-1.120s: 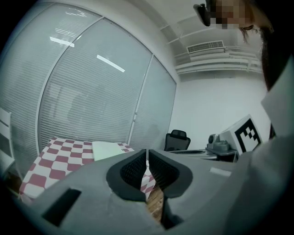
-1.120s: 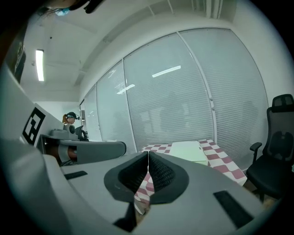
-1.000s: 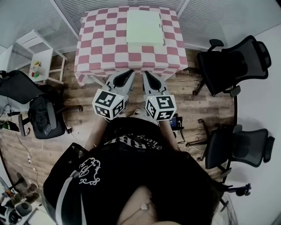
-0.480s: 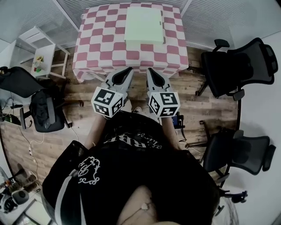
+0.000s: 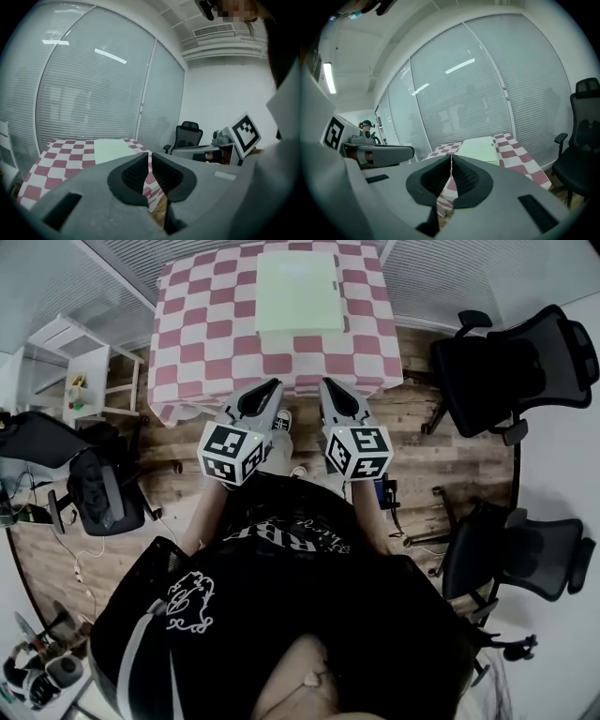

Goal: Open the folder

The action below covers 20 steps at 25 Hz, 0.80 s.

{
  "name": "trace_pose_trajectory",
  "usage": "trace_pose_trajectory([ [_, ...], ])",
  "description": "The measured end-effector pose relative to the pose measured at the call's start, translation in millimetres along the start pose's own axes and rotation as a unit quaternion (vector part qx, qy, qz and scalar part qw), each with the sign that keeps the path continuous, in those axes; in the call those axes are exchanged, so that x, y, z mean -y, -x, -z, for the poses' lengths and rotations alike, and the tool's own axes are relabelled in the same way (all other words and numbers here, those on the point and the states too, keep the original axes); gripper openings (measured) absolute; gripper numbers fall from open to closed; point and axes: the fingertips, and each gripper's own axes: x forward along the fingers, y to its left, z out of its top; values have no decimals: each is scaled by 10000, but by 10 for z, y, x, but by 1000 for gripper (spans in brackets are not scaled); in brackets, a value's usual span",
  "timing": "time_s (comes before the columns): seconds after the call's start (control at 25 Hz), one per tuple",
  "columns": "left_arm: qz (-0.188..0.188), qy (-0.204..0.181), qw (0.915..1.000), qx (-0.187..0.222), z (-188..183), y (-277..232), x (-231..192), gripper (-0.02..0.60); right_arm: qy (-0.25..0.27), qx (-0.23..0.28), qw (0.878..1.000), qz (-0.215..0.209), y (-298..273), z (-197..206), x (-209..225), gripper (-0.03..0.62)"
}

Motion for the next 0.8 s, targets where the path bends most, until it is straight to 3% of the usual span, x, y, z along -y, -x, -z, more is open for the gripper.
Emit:
trace_pose_trajectory([
  [0.4, 406, 144, 9985, -348, -104, -815, -680, 29, -109, -387, 9990, 198, -823, -98, 677, 12],
  [0.64, 624, -186, 9950, -753, -43, -1250, -1047, 31, -223, -785, 9954, 511, -1339, -32, 1199, 14],
  [0.8, 702, -89, 9934, -904, 1, -1442, -1230, 31, -436, -1109, 9904, 702, -1573, 144, 1458, 15],
])
